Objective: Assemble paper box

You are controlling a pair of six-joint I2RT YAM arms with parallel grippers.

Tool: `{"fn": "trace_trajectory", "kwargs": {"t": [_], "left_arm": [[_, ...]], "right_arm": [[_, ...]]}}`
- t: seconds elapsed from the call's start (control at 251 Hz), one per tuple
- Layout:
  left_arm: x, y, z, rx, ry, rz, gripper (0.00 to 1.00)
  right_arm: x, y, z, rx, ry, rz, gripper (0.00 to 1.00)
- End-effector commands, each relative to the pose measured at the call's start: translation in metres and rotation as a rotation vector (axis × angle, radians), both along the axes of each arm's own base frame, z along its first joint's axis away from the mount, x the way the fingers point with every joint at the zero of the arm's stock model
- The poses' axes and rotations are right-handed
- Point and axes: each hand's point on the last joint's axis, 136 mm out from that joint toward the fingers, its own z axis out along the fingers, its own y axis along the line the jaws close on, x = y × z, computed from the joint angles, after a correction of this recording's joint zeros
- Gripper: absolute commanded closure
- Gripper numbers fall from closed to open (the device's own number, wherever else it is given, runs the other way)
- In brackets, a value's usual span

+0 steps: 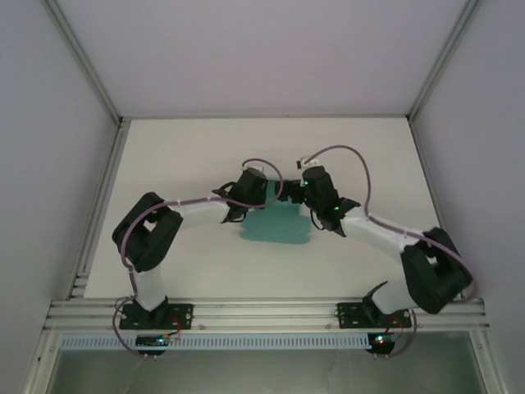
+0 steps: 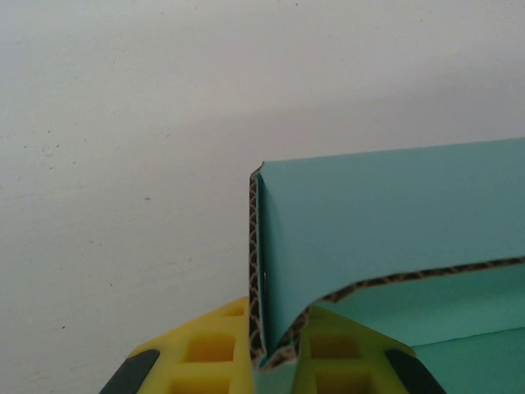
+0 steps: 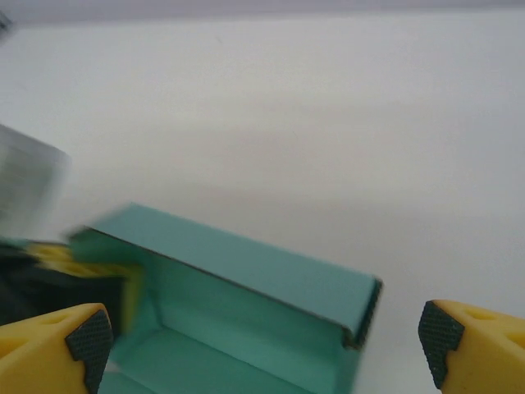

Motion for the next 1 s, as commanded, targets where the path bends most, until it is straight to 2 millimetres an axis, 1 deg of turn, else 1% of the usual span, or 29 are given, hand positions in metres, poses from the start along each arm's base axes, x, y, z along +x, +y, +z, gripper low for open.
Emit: {"fn": "trace_trajectory", "kwargs": {"t": [0.0,0.02,0.096,0.144,0.204,0.243,0.311,0.411,0.455,0.539,0.643,0.678,0.682,0.706,0.834,0.942,0.994], "left_arm": [[0.001,-0.008,0.019,-0.019,-0.011,-0.067,1.00],[0.001,-0.008,0.020,-0.018,-0.012,-0.085,1.00],[0.001,-0.007,0.036,-0.018,-0.028,-0.160,1.00],[-0.003,-0.010,0.050,-0.012,-0.038,-0.270,1.00],[-0.011,-0.007,0.065,0.044,-0.052,-0.405,1.00],[-0.026,-0.007,0.069,0.096,-0.039,-0.553,1.00],[-0.061,-0.001,0.064,0.220,0.007,-0.800,1.00],[-0.102,0.010,0.055,0.341,0.060,-1.040,1.00],[-0.110,0.015,0.049,0.395,0.076,-1.083,1.00],[-0.099,0.020,0.041,0.489,0.076,-1.033,1.00],[-0.093,0.020,0.025,0.573,0.150,-1.018,1.00],[-0.088,0.018,0.019,0.617,0.165,-1.005,1.00],[-0.088,0.019,0.015,0.623,0.175,-1.006,1.00],[-0.085,0.017,0.010,0.653,0.189,-0.999,1.00],[-0.073,0.002,-0.016,0.790,0.222,-1.007,1.00],[-0.052,-0.007,-0.037,0.955,0.198,-0.974,1.00],[-0.046,-0.011,-0.048,1.010,0.207,-0.970,1.00]], "right_arm": [[-0.015,-0.002,0.018,0.053,-0.039,0.078,0.01],[-0.015,-0.006,0.023,0.060,-0.052,0.064,0.01],[-0.020,-0.026,0.040,0.082,-0.091,0.004,0.01],[-0.024,-0.040,0.047,0.077,-0.097,-0.031,0.01],[-0.029,-0.059,0.054,0.060,-0.082,-0.082,0.01],[-0.033,-0.069,0.058,0.051,-0.077,-0.098,0.01],[-0.041,-0.085,0.059,0.036,-0.066,-0.129,0.01],[-0.054,-0.104,0.054,0.032,-0.046,-0.162,0.01],[-0.058,-0.112,0.051,0.038,-0.038,-0.182,0.01],[-0.066,-0.124,0.045,0.051,-0.022,-0.217,0.01],[-0.073,-0.134,0.038,0.067,-0.005,-0.243,0.01],[-0.074,-0.136,0.036,0.072,-0.002,-0.247,0.01],[-0.074,-0.137,0.036,0.073,-0.001,-0.248,0.01],[-0.075,-0.138,0.035,0.075,0.003,-0.252,0.01],[-0.077,-0.141,0.032,0.082,0.015,-0.259,0.01],[-0.077,-0.144,0.027,0.081,0.025,-0.268,0.01],[-0.077,-0.146,0.023,0.081,0.033,-0.273,0.01]]}}
